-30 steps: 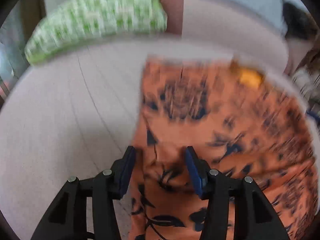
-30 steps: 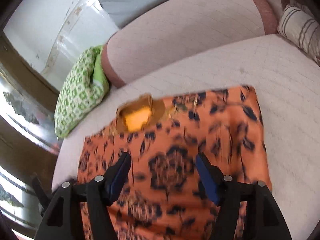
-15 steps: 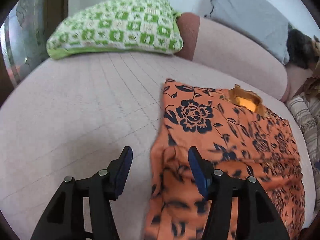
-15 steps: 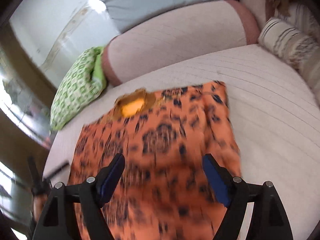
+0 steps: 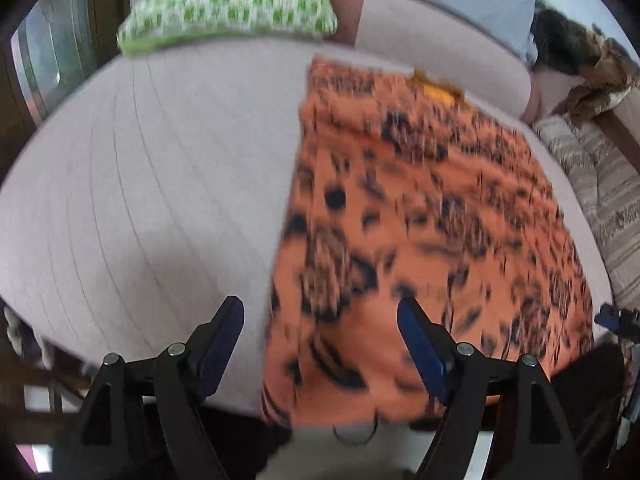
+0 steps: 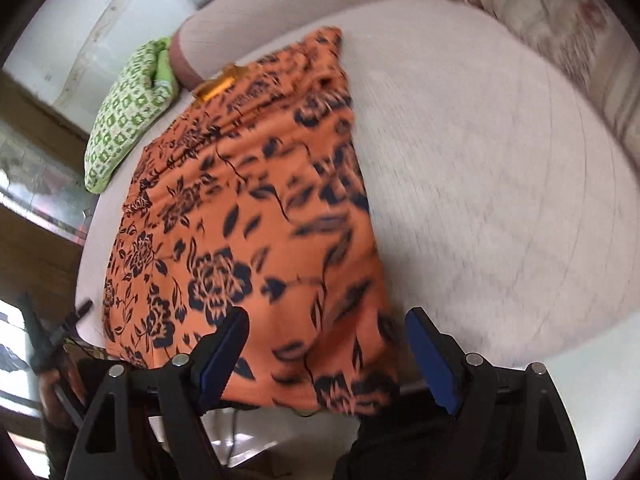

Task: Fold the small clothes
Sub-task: 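Grasp the blouse hem with the left tool while the right tool grasps it too, then lift the hem with both tools and fold it toward the collar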

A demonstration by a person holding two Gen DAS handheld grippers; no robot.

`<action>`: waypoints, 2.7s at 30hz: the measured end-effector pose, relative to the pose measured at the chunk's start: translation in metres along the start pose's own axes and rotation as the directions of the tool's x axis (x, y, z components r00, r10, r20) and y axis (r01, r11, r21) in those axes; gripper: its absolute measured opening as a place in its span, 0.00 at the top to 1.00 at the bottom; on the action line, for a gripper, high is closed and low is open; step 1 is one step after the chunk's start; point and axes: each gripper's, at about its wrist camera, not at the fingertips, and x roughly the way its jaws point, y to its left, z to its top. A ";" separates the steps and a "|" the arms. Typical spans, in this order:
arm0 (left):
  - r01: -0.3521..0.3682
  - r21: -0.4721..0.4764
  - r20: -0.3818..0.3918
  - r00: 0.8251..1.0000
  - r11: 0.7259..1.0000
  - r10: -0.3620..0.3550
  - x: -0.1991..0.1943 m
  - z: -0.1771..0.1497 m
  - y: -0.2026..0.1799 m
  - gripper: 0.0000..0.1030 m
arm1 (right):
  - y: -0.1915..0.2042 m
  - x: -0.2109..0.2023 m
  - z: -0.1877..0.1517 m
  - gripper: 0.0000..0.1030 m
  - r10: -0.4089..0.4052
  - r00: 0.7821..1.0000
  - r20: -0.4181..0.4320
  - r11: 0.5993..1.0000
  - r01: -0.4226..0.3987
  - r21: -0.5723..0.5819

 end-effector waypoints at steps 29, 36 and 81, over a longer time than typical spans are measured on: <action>0.042 -0.038 -0.028 0.999 0.998 -0.043 -0.004 -0.023 0.003 0.86 | 0.015 -0.006 -0.011 0.90 -0.030 0.999 0.017 0.999 0.030 0.023; 0.004 -0.003 -0.069 0.998 1.000 -0.004 0.011 -0.028 -0.006 0.29 | 0.008 0.021 -0.013 0.79 -0.077 0.994 -0.075 0.995 0.081 0.057; 0.297 -0.012 0.229 0.930 0.955 -0.287 -0.083 0.149 -0.015 0.94 | 0.012 -0.059 0.126 0.94 0.467 0.847 0.254 0.846 -0.512 0.151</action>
